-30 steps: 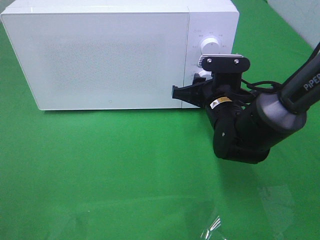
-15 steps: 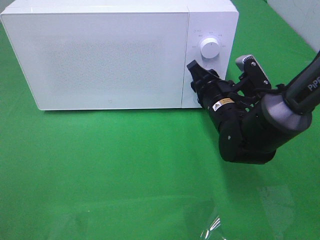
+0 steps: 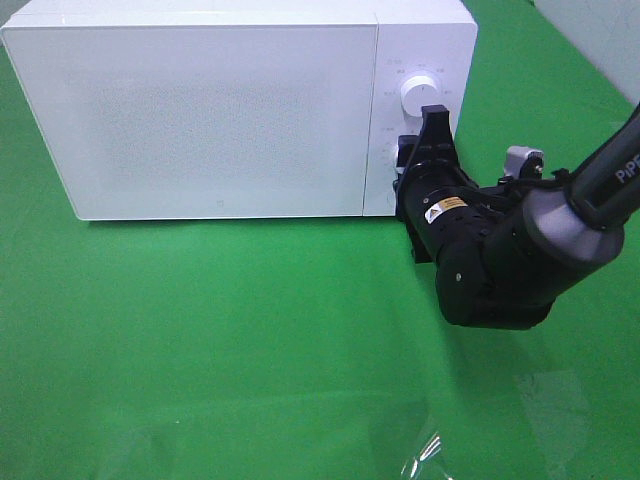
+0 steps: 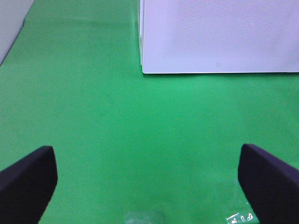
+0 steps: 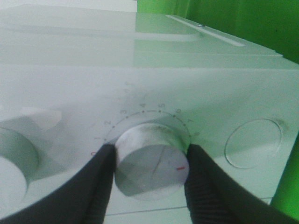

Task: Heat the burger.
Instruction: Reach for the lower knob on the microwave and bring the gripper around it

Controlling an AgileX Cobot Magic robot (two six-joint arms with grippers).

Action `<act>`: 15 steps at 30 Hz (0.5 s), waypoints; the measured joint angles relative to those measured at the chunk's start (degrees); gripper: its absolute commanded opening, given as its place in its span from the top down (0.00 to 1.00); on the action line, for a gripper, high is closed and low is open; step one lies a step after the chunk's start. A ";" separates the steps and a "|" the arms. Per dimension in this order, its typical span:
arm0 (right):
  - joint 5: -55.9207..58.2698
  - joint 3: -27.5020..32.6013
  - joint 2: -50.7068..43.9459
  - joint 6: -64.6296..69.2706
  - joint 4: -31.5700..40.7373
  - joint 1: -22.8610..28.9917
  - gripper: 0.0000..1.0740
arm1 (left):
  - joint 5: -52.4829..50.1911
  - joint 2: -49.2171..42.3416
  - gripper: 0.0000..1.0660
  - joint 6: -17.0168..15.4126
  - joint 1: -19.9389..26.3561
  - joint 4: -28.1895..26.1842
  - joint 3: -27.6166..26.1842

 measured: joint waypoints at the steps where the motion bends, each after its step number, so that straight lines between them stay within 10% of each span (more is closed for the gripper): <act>1: 0.00 0.00 0.00 0.86 -0.06 0.00 1.00 | 0.00 0.00 0.09 0.00 0.00 0.00 0.00; 15: 0.00 0.00 0.00 3.09 -0.11 0.00 1.00 | 0.00 0.00 0.09 0.00 0.00 0.00 0.00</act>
